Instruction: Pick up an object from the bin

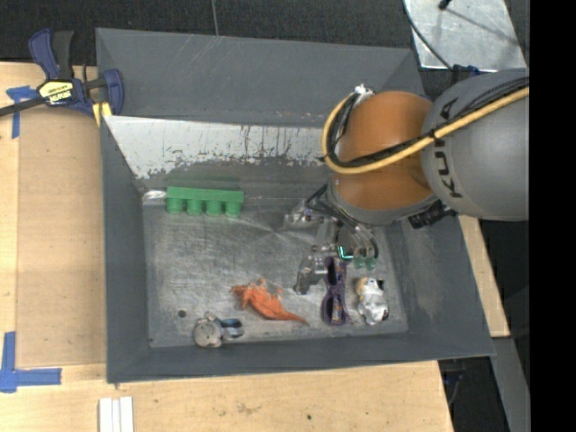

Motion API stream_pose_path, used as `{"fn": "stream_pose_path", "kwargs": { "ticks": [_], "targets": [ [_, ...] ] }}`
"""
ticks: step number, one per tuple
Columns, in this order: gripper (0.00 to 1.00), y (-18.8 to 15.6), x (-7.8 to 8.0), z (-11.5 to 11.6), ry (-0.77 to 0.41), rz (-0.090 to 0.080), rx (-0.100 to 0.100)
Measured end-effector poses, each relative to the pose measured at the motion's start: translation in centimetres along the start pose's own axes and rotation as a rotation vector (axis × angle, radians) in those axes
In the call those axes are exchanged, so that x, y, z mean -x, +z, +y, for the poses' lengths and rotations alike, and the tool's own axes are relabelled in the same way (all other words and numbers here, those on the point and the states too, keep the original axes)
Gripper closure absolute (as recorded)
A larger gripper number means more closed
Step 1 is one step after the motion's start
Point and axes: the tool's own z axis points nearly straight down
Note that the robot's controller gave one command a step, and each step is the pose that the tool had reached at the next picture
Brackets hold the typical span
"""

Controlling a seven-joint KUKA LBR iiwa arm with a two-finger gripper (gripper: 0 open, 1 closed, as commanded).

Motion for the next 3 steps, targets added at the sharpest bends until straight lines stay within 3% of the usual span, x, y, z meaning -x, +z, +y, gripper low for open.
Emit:
{"fn": "stream_pose_path", "kwargs": {
  "ticks": [1,2,3],
  "targets": [
    [0.00,-0.4,0.2,0.0,0.001,-0.007,0.000],
    [0.00,-0.7,-0.1,1.6,-0.056,-0.008,-0.003],
    [0.00,0.5,-2.8,3.0,-0.203,-0.009,0.004]
  ]
}}
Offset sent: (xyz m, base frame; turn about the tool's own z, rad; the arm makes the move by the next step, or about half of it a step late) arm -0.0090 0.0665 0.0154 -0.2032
